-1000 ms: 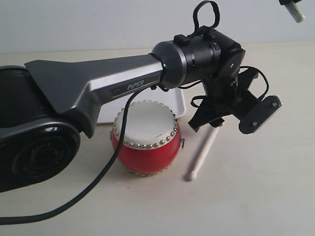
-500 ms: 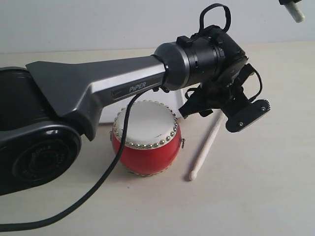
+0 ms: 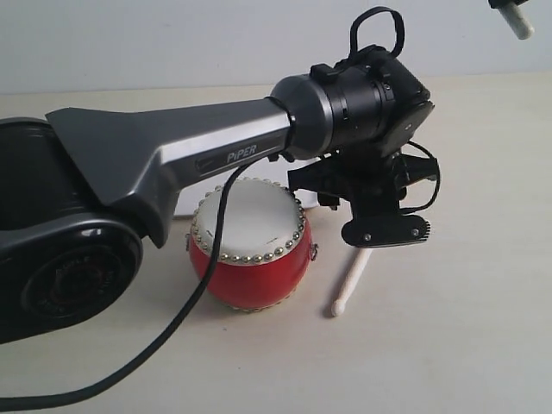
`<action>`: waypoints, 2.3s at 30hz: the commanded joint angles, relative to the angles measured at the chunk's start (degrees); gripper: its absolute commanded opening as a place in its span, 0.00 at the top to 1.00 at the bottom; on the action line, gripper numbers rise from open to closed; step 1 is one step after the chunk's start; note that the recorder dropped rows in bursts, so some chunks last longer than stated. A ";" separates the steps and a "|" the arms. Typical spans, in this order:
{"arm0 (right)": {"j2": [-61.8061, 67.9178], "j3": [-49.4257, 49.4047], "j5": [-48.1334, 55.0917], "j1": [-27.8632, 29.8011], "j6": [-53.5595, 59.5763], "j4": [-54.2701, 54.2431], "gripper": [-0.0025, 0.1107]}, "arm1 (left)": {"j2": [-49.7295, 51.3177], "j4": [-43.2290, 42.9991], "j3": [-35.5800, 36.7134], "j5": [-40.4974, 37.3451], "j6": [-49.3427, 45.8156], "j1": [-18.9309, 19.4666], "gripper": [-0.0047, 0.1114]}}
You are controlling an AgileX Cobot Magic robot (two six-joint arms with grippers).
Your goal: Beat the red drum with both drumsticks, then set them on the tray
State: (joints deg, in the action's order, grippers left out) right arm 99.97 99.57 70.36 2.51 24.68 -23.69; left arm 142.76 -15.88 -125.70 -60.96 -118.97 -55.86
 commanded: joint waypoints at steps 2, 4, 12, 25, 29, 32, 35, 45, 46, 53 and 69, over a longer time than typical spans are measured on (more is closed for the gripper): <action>-0.89 -0.30 -0.40 0.11 0.24 -0.29 0.98 | -0.71 1.54 0.26 1.93 -1.17 -1.32 0.49; -0.89 -0.30 -0.40 0.11 0.24 -0.29 0.98 | -0.71 1.54 0.26 5.76 -1.17 -1.56 0.49; -0.89 -0.30 -0.40 0.11 0.24 -0.29 0.98 | -0.71 1.54 0.26 6.88 -1.17 -2.02 0.49; -0.89 -0.30 -0.40 0.11 0.24 -0.29 0.98 | 0.21 10.05 0.26 4.07 -1.17 -2.02 0.49; -0.89 -0.30 -0.40 0.11 0.24 -0.29 0.98 | 0.82 10.15 0.26 4.24 -1.17 -2.02 0.49; -0.89 -0.30 -0.40 0.11 0.24 -0.29 0.98 | 1.11 10.17 0.26 4.24 -1.17 -2.02 0.49; -0.89 -0.30 -0.40 0.11 0.24 -0.29 0.98 | 1.18 10.17 0.26 4.13 -1.17 -2.02 0.49; -0.89 -0.30 -0.40 0.11 0.24 -0.29 0.98 | 1.16 10.32 0.26 4.36 -1.17 -2.02 0.49; -0.89 -0.30 -0.40 0.11 0.24 -0.29 0.98 | 1.16 10.32 0.26 4.36 -1.17 -2.02 0.49; -0.99 -0.30 -0.40 0.11 0.14 -1.45 0.98 | 1.16 10.31 0.26 3.47 -0.56 -2.02 0.49; -0.99 -0.30 -0.40 0.11 0.67 -1.14 0.98 | 0.93 5.89 0.26 3.53 3.19 -2.02 0.49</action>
State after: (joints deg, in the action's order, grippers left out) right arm 99.97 99.57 70.36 2.51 24.68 -24.54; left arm 144.00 -7.56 -125.51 -56.64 -116.71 -57.79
